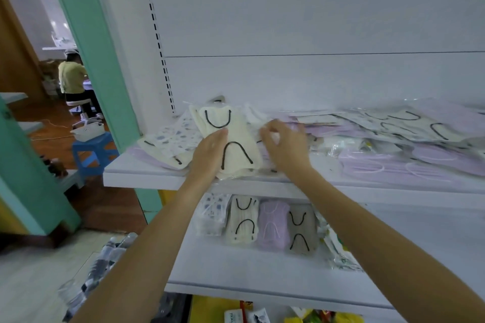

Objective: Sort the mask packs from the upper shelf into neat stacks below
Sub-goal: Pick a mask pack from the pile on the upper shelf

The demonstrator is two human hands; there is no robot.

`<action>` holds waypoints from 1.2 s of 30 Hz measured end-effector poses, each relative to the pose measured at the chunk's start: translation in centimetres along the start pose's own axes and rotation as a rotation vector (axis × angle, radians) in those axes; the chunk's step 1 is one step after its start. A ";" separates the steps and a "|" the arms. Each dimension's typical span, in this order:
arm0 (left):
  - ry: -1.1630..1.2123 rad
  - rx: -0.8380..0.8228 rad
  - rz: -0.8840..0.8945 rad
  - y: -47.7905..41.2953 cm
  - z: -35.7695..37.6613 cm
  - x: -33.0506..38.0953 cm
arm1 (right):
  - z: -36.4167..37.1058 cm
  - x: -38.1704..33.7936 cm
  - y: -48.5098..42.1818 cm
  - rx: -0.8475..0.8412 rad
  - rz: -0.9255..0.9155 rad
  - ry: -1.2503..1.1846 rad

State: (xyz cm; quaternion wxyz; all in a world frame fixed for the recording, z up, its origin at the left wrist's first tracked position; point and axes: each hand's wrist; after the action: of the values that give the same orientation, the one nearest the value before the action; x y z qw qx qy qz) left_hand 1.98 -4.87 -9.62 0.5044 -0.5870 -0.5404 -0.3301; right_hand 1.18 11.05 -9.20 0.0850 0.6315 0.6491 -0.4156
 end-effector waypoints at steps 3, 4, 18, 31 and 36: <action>0.047 -0.012 -0.042 -0.6 -0.2 0.4 | 0.6 -2.3 3.7 -0.393 -0.210 -0.054; 0.038 -0.025 -0.018 -0.5 -0.3 0.3 | 0.4 -2.5 4.3 -0.454 -0.252 -0.060; -0.052 -0.048 0.085 -2.3 -0.2 3.4 | -6.9 9.2 -8.2 -0.295 0.164 0.557; 0.037 -0.017 0.081 -3.0 7.7 5.3 | -9.6 12.0 -10.8 0.042 0.120 0.201; 0.053 0.035 0.064 -2.9 9.3 5.2 | -11.9 13.4 -11.4 0.053 0.243 -0.221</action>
State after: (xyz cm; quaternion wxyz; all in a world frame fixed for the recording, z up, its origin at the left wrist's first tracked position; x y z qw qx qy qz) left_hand -1.28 5.27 -6.58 0.5391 -0.5861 -0.5133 -0.3198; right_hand -6.56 30.44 -5.16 0.1887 0.6577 0.5434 -0.4863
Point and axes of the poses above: each hand's wrist, its own y-axis away from the middle knuckle, its own z-axis out of the palm, x = y × z, and after that the axes turned 5 degrees about z, right-handed
